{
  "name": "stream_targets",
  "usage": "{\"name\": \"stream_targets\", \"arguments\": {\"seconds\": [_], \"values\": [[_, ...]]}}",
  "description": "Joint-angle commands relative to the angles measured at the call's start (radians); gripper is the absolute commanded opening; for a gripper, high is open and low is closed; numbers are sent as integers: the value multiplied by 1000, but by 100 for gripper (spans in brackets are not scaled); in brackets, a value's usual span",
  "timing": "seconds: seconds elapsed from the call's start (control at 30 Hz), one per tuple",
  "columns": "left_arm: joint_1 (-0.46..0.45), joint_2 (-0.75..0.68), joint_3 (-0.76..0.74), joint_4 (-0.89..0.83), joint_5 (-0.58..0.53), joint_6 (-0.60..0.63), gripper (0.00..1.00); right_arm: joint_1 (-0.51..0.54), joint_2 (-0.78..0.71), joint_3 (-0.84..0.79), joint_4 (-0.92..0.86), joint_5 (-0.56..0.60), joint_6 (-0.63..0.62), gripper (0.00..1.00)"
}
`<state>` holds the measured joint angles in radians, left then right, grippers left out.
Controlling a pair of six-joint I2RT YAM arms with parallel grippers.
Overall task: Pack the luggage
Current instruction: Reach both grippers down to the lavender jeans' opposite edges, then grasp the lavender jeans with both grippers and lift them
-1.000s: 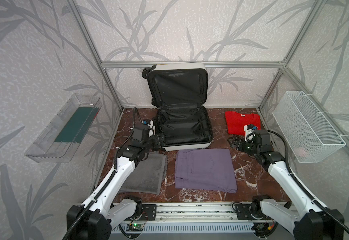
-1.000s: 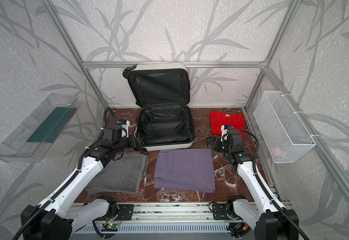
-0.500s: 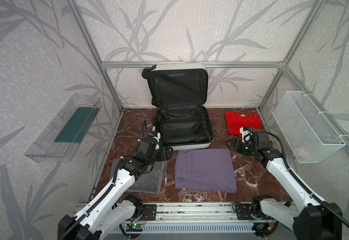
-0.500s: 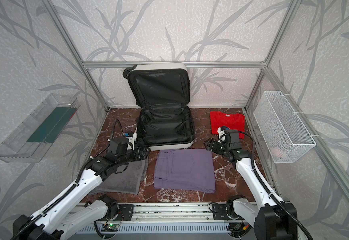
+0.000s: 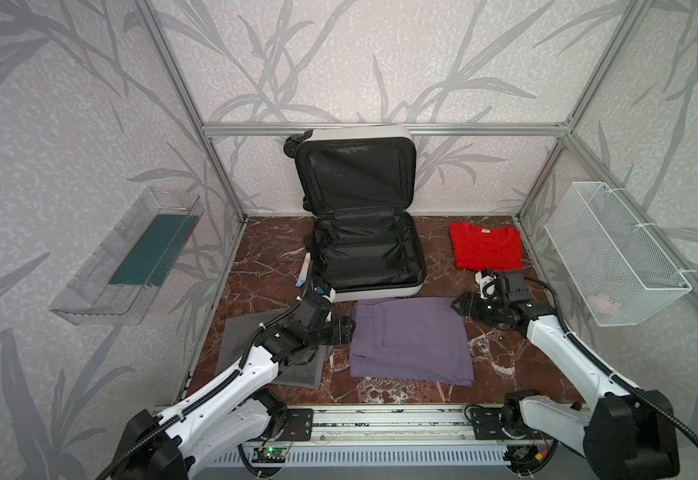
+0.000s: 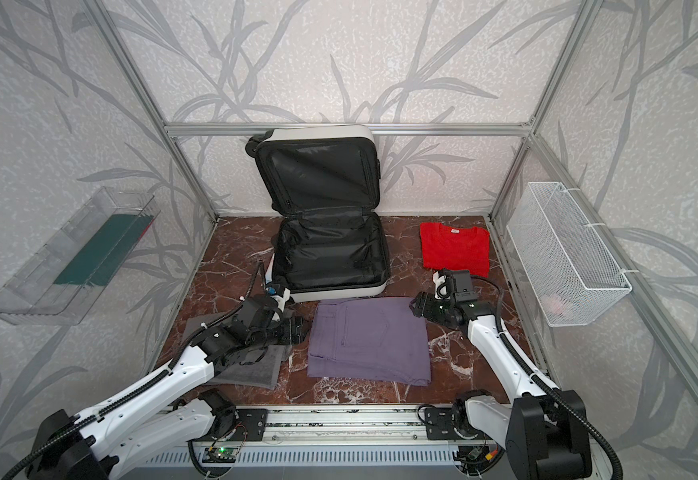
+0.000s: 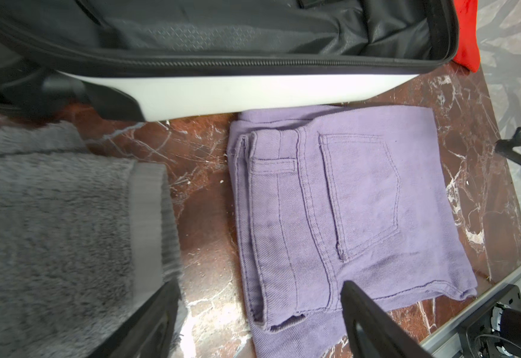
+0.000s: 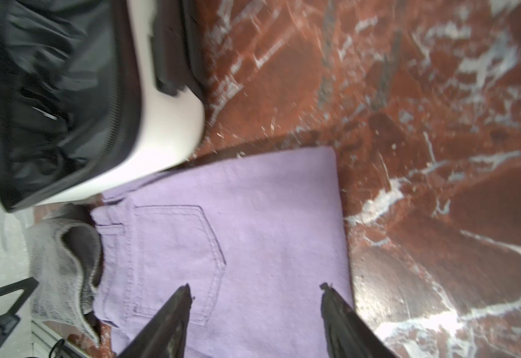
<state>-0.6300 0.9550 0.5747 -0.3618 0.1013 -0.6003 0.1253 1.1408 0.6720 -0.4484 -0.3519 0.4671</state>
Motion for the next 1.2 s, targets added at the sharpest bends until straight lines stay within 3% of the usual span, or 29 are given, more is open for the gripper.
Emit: {"name": "stream_targets", "arguments": {"seconds": [0.0, 0.33, 0.6, 1.0, 1.17], "values": [[-19, 33, -16, 76, -29, -19, 83, 4, 8, -34, -22, 28, 4, 69], [-55, 183, -61, 264, -46, -53, 83, 2, 28, -74, -24, 74, 5, 77], [-62, 267, -61, 283, -49, -47, 83, -6, 45, -84, -21, 93, 7, 83], [-77, 380, -60, 362, -16, -49, 82, -12, 110, -121, 42, 51, 19, 83], [-89, 419, -69, 413, 0, -63, 82, -13, 134, -131, 77, -1, 15, 78]]}}
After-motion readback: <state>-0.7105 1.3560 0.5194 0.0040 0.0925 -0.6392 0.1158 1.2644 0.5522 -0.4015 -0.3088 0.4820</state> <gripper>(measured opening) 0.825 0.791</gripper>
